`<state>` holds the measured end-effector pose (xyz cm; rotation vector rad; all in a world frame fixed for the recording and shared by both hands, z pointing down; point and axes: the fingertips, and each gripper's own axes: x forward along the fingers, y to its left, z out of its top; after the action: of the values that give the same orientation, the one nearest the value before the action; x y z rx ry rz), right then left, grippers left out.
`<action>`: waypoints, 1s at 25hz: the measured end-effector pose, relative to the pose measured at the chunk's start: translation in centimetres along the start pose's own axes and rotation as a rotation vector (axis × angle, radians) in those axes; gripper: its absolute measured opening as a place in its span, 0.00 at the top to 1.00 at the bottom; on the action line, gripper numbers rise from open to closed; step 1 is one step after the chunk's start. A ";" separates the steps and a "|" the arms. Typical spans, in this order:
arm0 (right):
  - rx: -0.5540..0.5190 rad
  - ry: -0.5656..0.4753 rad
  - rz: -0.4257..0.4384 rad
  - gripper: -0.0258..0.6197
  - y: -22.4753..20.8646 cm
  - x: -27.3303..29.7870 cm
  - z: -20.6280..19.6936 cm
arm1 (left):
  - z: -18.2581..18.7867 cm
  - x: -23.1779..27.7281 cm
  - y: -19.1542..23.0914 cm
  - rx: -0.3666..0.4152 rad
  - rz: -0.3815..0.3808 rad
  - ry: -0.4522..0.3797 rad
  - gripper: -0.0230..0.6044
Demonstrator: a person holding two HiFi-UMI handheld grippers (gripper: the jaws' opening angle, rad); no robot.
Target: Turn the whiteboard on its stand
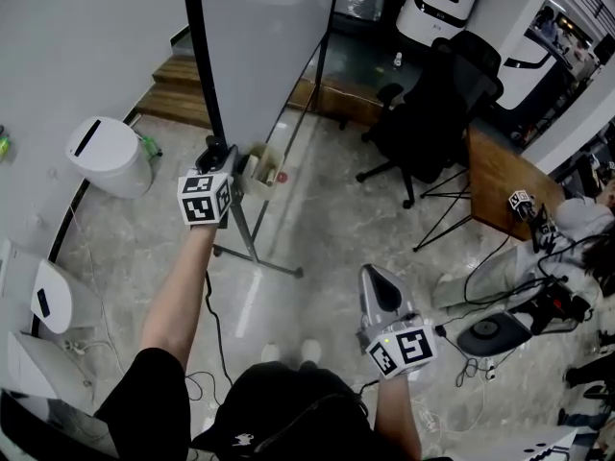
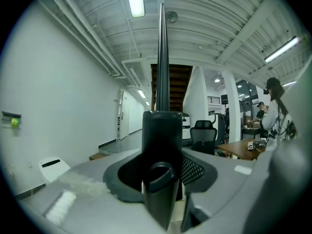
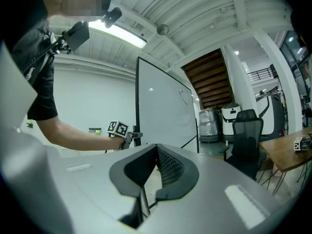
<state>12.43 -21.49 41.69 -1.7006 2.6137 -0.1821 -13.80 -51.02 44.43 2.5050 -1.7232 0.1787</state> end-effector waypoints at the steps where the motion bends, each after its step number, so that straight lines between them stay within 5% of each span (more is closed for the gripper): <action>1: 0.000 -0.001 0.007 0.95 0.2 0.1 0.0 | -0.1 -0.5 0.0 -0.001 0.000 0.001 0.67; 25: 0.002 -0.016 0.106 0.95 3.3 -1.1 0.0 | -1.5 -10.5 0.3 -0.012 0.025 0.016 0.67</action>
<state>9.88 -19.22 41.27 -1.5515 2.6820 -0.1677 -17.84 -41.17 44.29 2.4678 -1.7451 0.1898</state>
